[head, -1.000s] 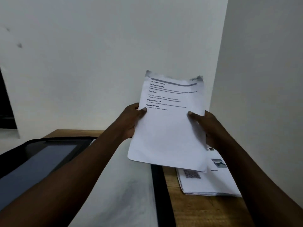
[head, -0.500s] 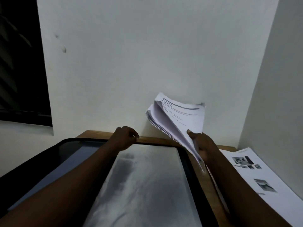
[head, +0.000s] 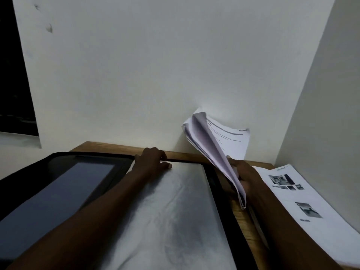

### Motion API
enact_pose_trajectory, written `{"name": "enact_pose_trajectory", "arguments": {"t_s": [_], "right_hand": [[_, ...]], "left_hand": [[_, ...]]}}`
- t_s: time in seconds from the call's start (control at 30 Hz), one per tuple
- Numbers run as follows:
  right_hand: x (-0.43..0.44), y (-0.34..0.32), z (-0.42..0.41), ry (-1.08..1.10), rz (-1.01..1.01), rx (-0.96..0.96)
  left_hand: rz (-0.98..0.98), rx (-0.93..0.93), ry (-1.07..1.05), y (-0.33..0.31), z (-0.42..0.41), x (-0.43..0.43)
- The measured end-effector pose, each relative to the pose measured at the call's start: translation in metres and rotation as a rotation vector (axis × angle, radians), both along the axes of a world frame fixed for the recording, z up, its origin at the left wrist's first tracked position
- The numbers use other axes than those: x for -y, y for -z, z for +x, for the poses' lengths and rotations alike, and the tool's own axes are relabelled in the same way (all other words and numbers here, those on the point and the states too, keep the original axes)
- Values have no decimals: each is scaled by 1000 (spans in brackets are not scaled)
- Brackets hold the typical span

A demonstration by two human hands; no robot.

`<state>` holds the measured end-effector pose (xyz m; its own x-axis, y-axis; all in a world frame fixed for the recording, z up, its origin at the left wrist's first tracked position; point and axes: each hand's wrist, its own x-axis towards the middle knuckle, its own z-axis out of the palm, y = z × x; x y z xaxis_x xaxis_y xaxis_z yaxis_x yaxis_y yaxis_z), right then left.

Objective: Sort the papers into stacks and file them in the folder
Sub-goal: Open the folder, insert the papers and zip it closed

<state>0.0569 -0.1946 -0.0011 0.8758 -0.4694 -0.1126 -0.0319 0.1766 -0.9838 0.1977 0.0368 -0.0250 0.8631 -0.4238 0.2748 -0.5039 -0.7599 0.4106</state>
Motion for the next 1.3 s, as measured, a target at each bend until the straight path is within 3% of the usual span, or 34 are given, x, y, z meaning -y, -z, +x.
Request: {"name": "enact_pose_trajectory", "arguments": {"t_s": [0.17, 0.37, 0.53, 0.8, 1.0, 1.3], "right_hand": [[1, -11, 1, -29, 52, 69], [8, -21, -3, -28, 98, 133], [6, -29, -5, 75, 258, 249], [-11, -72, 28, 267, 149, 442], [-35, -102, 61, 238, 178, 663], [-70, -83, 112, 191, -9, 643]], "left_hand": [[-186, 30, -37, 3, -5, -2], [-196, 136, -22, -2, -10, -1], [-288, 228, 2, 3, -8, -6], [-246, 347, 182, 4, -12, -4], [-193, 278, 209, 12, -11, 0], [-243, 258, 316, 9, -11, 3]]}}
